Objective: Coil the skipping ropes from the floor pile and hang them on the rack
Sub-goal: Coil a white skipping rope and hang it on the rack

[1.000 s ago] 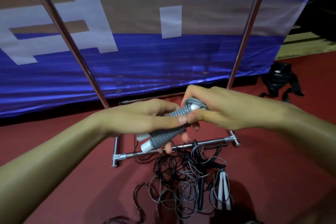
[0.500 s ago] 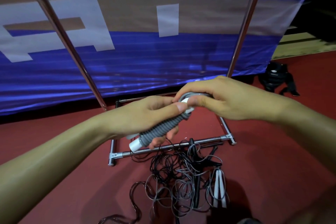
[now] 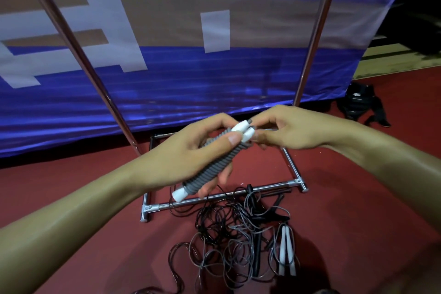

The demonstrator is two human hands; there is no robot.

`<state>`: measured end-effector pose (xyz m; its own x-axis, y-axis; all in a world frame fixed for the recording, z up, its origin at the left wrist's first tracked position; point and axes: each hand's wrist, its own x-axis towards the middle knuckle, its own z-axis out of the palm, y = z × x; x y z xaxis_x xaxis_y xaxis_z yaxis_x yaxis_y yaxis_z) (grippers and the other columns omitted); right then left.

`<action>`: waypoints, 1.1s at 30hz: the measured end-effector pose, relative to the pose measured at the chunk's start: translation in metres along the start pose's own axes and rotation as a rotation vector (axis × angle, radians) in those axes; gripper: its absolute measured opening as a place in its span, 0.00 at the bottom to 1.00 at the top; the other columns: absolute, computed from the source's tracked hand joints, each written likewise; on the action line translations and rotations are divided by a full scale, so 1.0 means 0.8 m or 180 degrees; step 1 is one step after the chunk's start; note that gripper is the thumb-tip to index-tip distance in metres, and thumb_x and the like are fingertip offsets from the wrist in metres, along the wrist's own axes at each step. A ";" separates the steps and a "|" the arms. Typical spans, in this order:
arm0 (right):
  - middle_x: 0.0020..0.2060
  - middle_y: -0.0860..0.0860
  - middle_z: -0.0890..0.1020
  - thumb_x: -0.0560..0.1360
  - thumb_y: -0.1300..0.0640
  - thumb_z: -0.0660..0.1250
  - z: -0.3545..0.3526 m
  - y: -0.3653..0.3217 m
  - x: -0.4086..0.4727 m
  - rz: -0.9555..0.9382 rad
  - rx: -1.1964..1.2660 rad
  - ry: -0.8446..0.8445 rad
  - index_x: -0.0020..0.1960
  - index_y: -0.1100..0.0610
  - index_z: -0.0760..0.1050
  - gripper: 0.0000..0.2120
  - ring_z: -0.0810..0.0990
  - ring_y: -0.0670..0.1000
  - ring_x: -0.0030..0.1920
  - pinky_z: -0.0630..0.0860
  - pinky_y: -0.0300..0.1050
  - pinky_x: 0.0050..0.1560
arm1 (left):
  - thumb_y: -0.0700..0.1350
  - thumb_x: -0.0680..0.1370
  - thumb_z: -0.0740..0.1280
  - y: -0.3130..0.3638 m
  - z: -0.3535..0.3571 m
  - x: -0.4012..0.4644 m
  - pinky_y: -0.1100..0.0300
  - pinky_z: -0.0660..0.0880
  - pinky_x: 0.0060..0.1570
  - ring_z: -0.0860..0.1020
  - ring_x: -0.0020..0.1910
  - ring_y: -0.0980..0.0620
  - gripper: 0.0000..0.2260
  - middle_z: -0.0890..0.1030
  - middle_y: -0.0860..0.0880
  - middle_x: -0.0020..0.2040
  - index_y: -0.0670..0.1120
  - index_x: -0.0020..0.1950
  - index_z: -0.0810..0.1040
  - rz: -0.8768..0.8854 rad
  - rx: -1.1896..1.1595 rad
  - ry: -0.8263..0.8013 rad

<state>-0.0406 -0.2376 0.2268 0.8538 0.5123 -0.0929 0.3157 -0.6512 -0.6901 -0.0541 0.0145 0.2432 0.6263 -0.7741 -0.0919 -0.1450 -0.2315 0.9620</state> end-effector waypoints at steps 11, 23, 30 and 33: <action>0.47 0.44 0.87 0.80 0.56 0.71 0.001 -0.024 -0.006 -0.0422 0.0484 0.0069 0.53 0.54 0.85 0.05 0.85 0.45 0.51 0.77 0.39 0.57 | 0.58 0.83 0.60 0.000 0.013 0.009 0.54 0.82 0.34 0.84 0.32 0.40 0.15 0.86 0.40 0.44 0.54 0.67 0.70 -0.1243 0.0303 -0.0962; 0.49 0.35 0.81 0.81 0.50 0.69 -0.009 -0.039 -0.023 -0.0545 -0.1213 0.0576 0.57 0.42 0.80 0.06 0.79 0.36 0.52 0.79 0.48 0.53 | 0.53 0.85 0.59 -0.002 0.013 0.009 0.53 0.81 0.39 0.87 0.44 0.38 0.14 0.85 0.54 0.62 0.49 0.69 0.70 -0.1120 0.0236 -0.0914; 0.43 0.41 0.77 0.82 0.44 0.60 -0.003 -0.037 -0.010 -0.0509 -0.1560 0.0496 0.48 0.44 0.76 0.09 0.76 0.44 0.47 0.78 0.55 0.51 | 0.53 0.84 0.58 -0.005 0.015 0.006 0.52 0.80 0.40 0.85 0.38 0.39 0.17 0.86 0.47 0.59 0.41 0.64 0.68 -0.0919 0.0055 -0.1009; 0.39 0.43 0.76 0.83 0.45 0.60 -0.004 -0.034 -0.011 -0.0401 -0.1482 0.0432 0.43 0.46 0.74 0.12 0.76 0.44 0.43 0.75 0.50 0.49 | 0.54 0.84 0.59 -0.004 0.009 0.004 0.56 0.81 0.33 0.83 0.35 0.42 0.18 0.86 0.45 0.58 0.39 0.60 0.71 -0.0793 -0.0049 -0.0985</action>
<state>-0.0553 -0.2259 0.2487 0.8336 0.5457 0.0861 0.5446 -0.7856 -0.2936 -0.0569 0.0086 0.2381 0.3801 -0.8369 -0.3938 -0.0046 -0.4275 0.9040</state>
